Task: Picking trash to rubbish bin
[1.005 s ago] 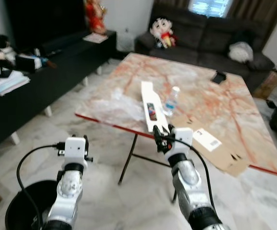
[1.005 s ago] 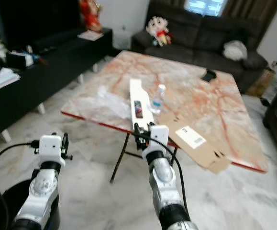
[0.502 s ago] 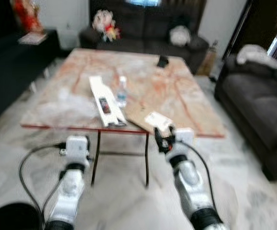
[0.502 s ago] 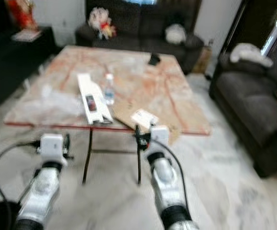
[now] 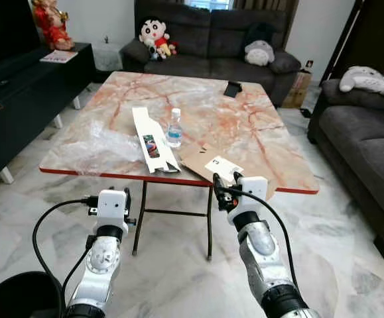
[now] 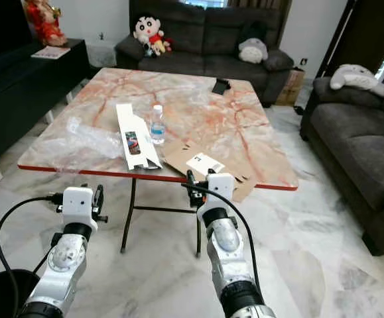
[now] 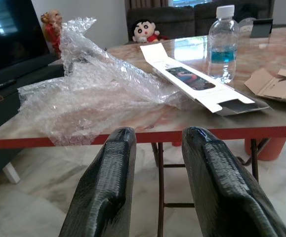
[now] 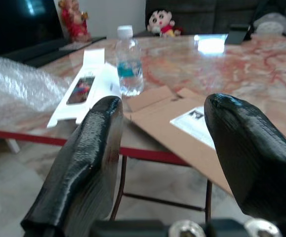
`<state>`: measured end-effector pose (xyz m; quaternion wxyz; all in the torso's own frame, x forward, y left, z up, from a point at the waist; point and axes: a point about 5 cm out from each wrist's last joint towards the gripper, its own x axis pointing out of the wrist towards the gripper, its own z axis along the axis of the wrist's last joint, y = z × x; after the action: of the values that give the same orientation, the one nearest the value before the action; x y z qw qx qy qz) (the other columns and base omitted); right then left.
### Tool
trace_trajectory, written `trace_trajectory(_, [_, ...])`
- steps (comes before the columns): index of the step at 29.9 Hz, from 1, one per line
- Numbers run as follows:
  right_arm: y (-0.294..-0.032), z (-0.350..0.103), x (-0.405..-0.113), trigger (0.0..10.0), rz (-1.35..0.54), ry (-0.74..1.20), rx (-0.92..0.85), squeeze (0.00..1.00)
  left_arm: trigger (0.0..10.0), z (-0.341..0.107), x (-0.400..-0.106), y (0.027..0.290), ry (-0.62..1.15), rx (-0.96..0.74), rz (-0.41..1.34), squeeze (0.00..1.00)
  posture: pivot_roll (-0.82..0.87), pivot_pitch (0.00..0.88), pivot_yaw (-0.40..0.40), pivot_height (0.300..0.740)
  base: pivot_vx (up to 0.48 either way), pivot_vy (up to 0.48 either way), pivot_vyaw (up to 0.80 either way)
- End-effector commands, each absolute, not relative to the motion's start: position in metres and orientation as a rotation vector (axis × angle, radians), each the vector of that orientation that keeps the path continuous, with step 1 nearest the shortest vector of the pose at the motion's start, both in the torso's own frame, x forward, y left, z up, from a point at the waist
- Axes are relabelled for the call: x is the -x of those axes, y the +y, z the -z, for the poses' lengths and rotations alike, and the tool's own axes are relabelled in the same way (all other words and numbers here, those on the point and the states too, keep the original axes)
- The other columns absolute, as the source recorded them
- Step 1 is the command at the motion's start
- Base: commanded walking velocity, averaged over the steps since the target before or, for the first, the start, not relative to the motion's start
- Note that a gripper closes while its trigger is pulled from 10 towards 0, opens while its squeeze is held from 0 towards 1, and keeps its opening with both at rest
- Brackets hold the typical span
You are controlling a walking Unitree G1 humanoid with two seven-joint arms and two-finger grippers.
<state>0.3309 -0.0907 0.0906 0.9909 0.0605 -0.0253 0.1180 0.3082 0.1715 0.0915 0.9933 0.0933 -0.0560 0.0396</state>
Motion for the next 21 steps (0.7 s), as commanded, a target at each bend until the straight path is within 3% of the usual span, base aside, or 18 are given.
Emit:
trace_trajectory(1, [-0.0885,-0.0929,-0.3335,10.0,-0.249,-0.046,-0.103,0.0,10.0,-0.0946,-0.3104,0.1713,-0.107,-0.191,-0.087,0.0,0.18,0.0,-0.064,0.74,0.0,0.0,0.0])
trace_trajectory(3, [-0.0858,-0.0929,-0.3329,10.0,-0.269,-0.048,-0.085,0.0,10.0,-0.0946,-0.3111,0.1736,-0.104,-0.184,-0.1,0.0,0.18,0.0,-0.061,0.74,0.0,0.0,0.0])
trace_trajectory(13, [-0.0811,-0.0947,-0.3307,10.0,-0.292,-0.069,-0.093,0.0,10.0,-0.0957,-0.3105,0.176,-0.108,-0.188,-0.107,0.0,0.18,0.0,-0.055,0.74,0.0,0.0,0.72])
trace_trajectory(21, [-0.0833,-0.0928,-0.3332,10.0,-0.267,-0.043,-0.097,0.0,10.0,-0.0976,-0.3132,0.1765,-0.104,-0.191,-0.11,0.0,0.18,0.0,-0.055,0.74,0.249,0.0,0.0])
